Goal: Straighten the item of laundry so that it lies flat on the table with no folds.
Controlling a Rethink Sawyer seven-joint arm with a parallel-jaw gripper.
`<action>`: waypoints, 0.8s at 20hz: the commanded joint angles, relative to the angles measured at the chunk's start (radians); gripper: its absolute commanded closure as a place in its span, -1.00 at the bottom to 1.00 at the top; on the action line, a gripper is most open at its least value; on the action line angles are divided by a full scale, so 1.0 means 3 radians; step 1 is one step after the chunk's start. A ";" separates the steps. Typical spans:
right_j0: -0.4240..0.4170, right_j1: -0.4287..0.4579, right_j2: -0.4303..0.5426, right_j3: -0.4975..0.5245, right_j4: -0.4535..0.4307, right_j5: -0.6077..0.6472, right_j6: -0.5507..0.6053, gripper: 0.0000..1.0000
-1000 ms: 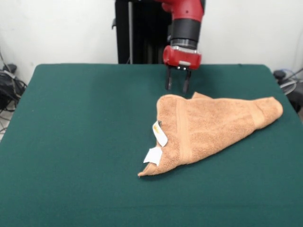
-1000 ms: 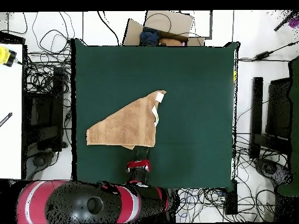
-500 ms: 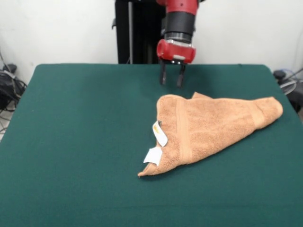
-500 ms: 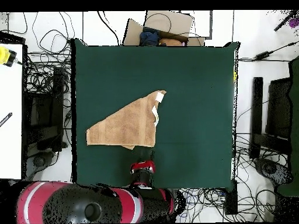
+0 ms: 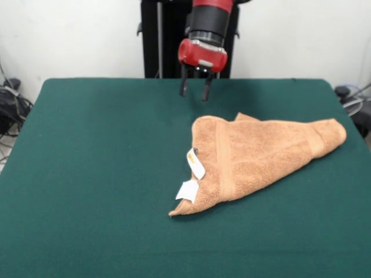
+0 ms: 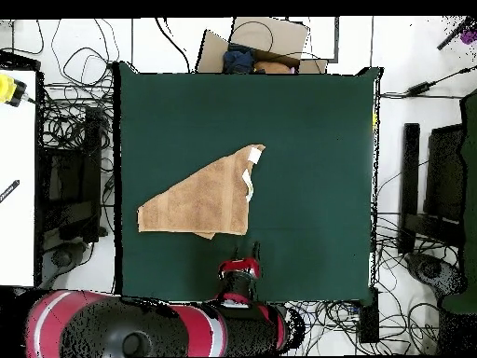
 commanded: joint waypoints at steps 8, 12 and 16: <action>0.0031 0.0230 -0.0016 -0.0456 -0.0046 -0.0033 -0.0013 -1.00; 0.0021 0.0077 -0.0013 -0.0462 -0.0276 0.0160 0.0050 -1.00; 0.0032 0.0082 -0.0016 -0.0464 -0.0290 0.0153 0.0041 -1.00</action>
